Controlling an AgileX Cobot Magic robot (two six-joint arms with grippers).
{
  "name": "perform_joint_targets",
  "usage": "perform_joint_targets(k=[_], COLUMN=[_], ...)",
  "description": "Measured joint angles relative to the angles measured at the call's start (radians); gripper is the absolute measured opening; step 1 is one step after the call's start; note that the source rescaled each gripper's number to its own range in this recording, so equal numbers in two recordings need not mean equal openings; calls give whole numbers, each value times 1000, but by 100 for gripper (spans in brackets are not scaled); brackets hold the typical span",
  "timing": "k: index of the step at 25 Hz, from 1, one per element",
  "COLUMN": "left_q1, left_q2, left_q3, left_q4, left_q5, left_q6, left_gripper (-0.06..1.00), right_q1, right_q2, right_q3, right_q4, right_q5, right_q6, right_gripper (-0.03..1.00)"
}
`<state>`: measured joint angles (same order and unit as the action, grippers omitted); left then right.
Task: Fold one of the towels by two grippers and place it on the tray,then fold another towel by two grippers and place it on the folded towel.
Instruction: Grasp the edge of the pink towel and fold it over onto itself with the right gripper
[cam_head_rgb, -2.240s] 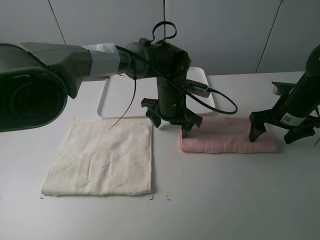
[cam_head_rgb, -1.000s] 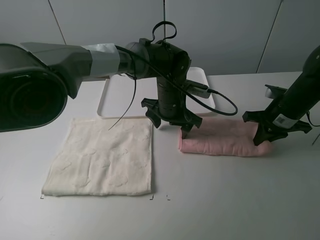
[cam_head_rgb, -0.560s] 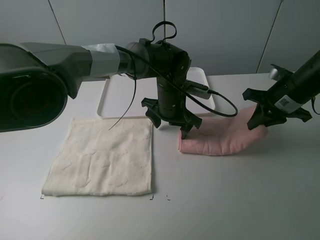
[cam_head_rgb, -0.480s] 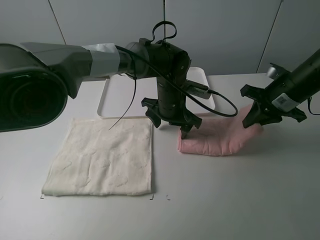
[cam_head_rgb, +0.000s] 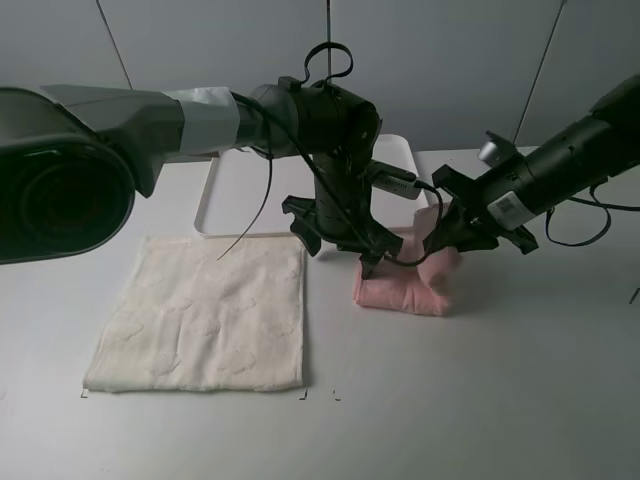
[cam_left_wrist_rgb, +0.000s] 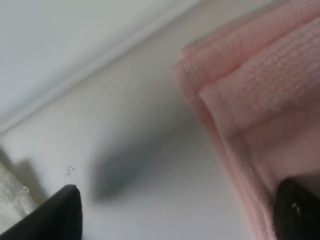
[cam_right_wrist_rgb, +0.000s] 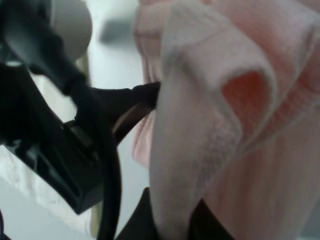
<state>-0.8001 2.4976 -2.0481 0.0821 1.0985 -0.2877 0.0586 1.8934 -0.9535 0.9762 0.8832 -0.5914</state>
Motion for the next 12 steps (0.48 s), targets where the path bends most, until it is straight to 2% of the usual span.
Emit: perform_joint_targets(k=[3, 7, 12], left_q1=[2, 20, 40], left_q2=[0, 0, 9], left_q3=[0, 0, -21], left_q4=[-4, -50, -88], left_q5=[0, 0, 35], left_q6=[0, 26, 52], left_gripper=[98, 98, 98], right_q1=[0, 2, 4], right_q2=[46, 88, 105], right_q3=[0, 0, 0], right_q4=[86, 163, 186], right_q5=[0, 2, -4], right_q6=[-74, -134, -157], right_gripper=[5, 5, 5])
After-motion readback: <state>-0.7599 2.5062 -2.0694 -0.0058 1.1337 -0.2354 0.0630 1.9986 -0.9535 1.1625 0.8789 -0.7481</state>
